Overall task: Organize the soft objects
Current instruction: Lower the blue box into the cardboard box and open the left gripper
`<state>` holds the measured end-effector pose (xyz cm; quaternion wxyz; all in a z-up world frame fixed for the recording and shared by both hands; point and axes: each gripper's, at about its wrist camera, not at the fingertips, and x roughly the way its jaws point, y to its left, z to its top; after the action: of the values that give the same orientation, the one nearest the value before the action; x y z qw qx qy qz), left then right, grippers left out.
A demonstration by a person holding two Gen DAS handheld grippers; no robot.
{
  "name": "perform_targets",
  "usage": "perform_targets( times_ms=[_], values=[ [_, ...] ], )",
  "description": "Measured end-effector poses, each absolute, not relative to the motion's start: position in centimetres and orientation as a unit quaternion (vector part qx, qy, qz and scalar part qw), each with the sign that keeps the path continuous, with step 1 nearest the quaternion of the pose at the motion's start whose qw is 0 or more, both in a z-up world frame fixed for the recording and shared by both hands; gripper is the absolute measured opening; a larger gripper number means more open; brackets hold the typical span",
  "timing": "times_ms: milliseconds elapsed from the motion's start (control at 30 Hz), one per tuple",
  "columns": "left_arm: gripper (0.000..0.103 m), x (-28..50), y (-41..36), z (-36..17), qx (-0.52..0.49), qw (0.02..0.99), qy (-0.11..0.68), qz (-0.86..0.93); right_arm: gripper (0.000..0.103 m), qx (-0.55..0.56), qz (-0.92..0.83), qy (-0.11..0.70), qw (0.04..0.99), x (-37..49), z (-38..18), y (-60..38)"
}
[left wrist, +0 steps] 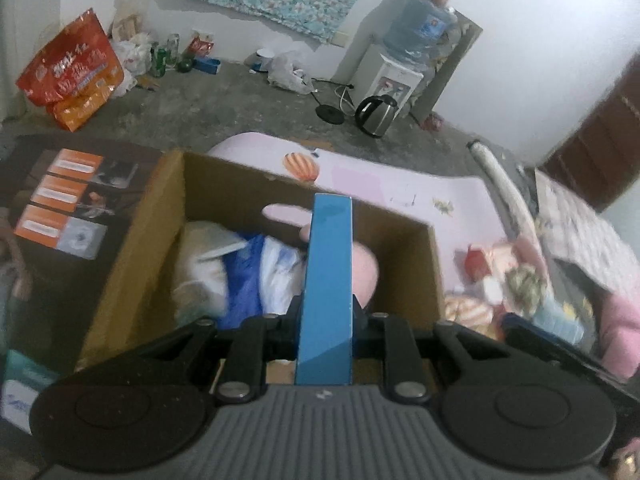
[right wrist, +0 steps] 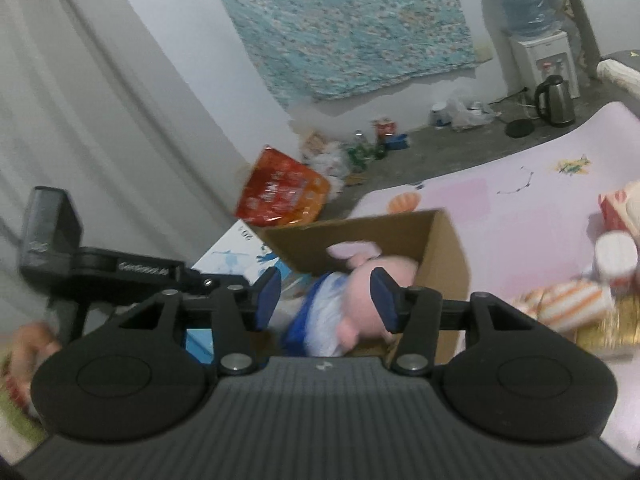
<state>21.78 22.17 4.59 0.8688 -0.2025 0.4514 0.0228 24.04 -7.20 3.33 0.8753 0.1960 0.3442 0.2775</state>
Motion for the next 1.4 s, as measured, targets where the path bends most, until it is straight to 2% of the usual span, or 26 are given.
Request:
perform_targets(
  times_ms=[100, 300, 567, 633, 700, 867, 1000, 1200, 1400],
  values=[
    [0.021, 20.2, 22.6, 4.0, -0.179, 0.863, 0.472, 0.03, 0.055, 0.212, 0.294, 0.343, 0.867, 20.8, 3.1, -8.0],
    [0.022, 19.0, 23.7, -0.9, -0.182, 0.823, 0.536, 0.054, 0.056, 0.246, 0.308, 0.354, 0.848, 16.9, 1.8, -9.0],
    [0.022, 19.6, 23.6, -3.6, -0.126, 0.831, 0.534, 0.095, 0.057, 0.255, 0.298, 0.364, 0.845, 15.8, 1.2, -9.9],
    [0.025, 19.7, 23.5, -3.6, -0.105, 0.835, 0.53, 0.105, 0.058, 0.256, 0.296, 0.365, 0.845, 15.8, 1.2, -10.2],
    [0.037, 19.9, 23.4, -3.5, -0.084, 0.839, 0.524, 0.119, 0.058, 0.259, 0.293, 0.367, 0.844, 15.9, 1.1, -10.3],
    [0.038, 20.0, 22.9, -2.8, -0.049, 0.848, 0.511, 0.134, 0.059, 0.264, 0.293, 0.37, 0.841, 15.8, 0.9, -10.4],
    [0.038, 19.3, 22.5, -1.4, -0.062, 0.855, 0.5, 0.119, 0.059, 0.266, 0.294, 0.371, 0.839, 15.8, 0.8, -10.5],
    [0.038, 18.2, 21.5, 0.0, -0.154, 0.855, 0.495, 0.028, 0.06, 0.269, 0.293, 0.375, 0.837, 16.2, 0.6, -10.5],
    [0.038, 19.9, 20.8, -4.2, -0.13, 0.816, 0.561, 0.048, 0.06, 0.278, 0.285, 0.385, 0.833, 16.3, -0.3, -10.5]
  ],
)
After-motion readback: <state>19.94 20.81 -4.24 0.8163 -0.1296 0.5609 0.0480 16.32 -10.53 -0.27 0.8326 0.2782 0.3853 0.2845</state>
